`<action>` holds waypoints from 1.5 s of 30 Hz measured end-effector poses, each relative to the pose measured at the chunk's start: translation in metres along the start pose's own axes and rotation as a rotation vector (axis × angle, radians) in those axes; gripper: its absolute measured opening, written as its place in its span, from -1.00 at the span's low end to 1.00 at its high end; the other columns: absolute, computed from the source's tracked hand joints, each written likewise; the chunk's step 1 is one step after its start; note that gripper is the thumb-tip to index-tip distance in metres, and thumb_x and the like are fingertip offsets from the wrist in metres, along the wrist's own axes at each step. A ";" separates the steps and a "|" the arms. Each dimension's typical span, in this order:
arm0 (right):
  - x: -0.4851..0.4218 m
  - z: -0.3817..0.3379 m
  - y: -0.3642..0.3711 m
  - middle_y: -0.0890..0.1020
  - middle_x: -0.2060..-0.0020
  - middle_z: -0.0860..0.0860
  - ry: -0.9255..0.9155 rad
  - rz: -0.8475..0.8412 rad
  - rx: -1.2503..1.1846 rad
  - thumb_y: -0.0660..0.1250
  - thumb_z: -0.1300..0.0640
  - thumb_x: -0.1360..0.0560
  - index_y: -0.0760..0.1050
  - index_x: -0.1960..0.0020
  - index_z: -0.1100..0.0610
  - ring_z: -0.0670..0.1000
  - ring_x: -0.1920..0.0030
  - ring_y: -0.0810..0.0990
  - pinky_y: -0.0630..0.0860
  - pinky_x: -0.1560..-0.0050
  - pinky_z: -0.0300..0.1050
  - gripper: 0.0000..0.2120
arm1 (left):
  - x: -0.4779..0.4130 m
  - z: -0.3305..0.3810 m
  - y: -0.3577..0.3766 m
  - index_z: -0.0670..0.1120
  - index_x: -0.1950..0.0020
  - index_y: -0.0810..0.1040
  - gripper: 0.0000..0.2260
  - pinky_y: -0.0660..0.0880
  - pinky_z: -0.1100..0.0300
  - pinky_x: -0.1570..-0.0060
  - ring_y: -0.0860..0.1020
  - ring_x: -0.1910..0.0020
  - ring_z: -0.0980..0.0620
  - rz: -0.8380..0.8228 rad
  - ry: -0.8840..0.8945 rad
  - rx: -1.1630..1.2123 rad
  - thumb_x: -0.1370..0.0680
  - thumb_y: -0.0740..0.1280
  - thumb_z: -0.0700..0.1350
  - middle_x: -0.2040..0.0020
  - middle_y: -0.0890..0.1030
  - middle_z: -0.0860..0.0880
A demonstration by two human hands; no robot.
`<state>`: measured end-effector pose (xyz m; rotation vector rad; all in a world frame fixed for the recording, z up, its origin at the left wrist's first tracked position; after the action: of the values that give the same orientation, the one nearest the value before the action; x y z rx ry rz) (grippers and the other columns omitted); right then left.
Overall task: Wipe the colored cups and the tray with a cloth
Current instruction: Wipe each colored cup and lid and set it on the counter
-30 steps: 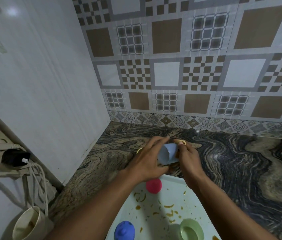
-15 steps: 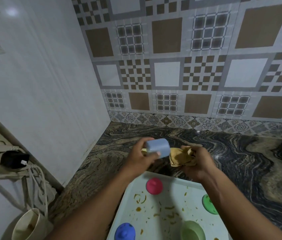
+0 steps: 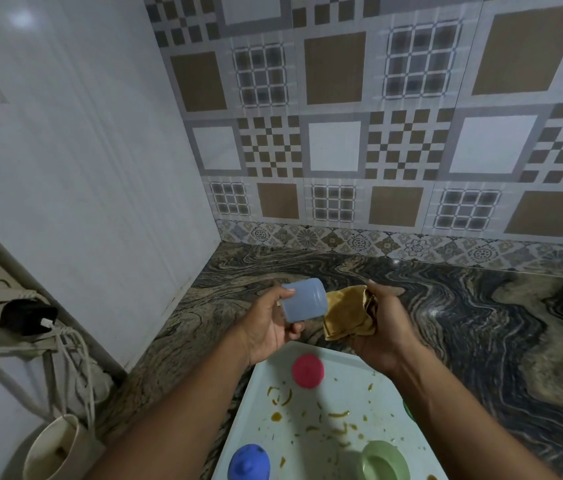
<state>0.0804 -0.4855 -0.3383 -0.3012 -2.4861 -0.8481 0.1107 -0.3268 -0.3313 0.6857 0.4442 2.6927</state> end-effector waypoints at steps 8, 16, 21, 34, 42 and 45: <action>0.013 -0.012 -0.001 0.73 0.05 0.14 -0.188 0.086 0.122 0.18 -0.03 -0.65 0.62 -0.03 0.15 0.22 -0.05 0.66 0.57 -0.11 0.22 -0.67 | 0.004 -0.002 -0.004 -0.17 -0.21 0.53 -0.56 0.25 0.19 0.42 0.38 0.38 -0.02 0.015 -0.011 0.094 -0.46 0.29 0.10 0.14 0.51 -0.16; 0.028 -0.010 0.038 0.60 -0.25 -0.03 -0.337 -0.087 0.307 0.05 -0.14 -0.69 0.54 -0.33 -0.14 0.02 -0.24 0.58 0.53 -0.27 0.09 -0.63 | -0.009 -0.001 0.001 -0.11 -0.14 0.60 -0.63 0.47 0.16 0.25 0.57 0.17 -0.02 0.097 0.101 -0.054 -0.49 0.39 0.13 0.08 0.63 -0.13; 0.029 -0.017 0.045 0.55 -0.27 -0.03 -0.389 -0.134 0.442 0.13 0.00 -0.69 0.49 -0.39 -0.07 0.00 -0.25 0.56 0.52 -0.31 0.08 -0.68 | -0.006 0.013 0.008 0.01 -0.15 0.63 -0.59 0.53 0.04 0.09 0.59 -0.03 -0.07 0.048 0.209 -0.204 -0.38 0.54 0.14 -0.13 0.62 -0.15; 0.018 -0.022 0.021 0.58 -0.28 0.06 -0.397 0.017 0.400 0.16 -0.04 -0.68 0.51 -0.38 0.11 0.10 -0.26 0.56 0.47 -0.34 0.21 -0.63 | -0.009 0.021 0.011 0.12 -0.31 0.53 -0.33 0.60 -0.22 -0.12 0.70 -0.03 -0.10 0.113 0.270 -0.659 -0.29 0.45 0.41 -0.18 0.64 -0.03; -0.003 0.002 0.000 0.66 0.07 0.21 -0.112 0.062 0.365 0.11 0.04 -0.70 0.53 0.01 0.16 0.33 -0.02 0.63 0.56 -0.16 0.35 -0.71 | 0.001 0.034 0.015 0.29 -0.22 0.43 -0.51 0.62 -0.15 0.04 0.63 -0.01 -0.03 0.137 0.458 -0.990 -0.35 0.50 0.24 -0.19 0.52 0.11; -0.012 -0.004 -0.023 0.64 -0.07 0.25 -0.067 0.159 0.309 0.13 0.05 -0.69 0.47 -0.31 0.17 0.32 -0.01 0.63 0.61 -0.07 0.30 -0.69 | -0.005 0.034 0.018 0.22 -0.31 0.38 -0.50 0.56 -0.05 -0.05 0.53 -0.17 -0.01 0.130 0.426 -1.117 -0.43 0.49 0.15 -0.30 0.45 0.10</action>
<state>0.0841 -0.5066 -0.3539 -0.4164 -2.5667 -0.3886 0.1274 -0.3374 -0.2981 -0.1908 -0.9926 2.6075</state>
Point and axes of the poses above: each hand's wrist, its own x-axis away from the middle knuckle, its own y-axis out of the palm, z = x × y, the point moved 10 cm from there along -x, towards the middle knuckle
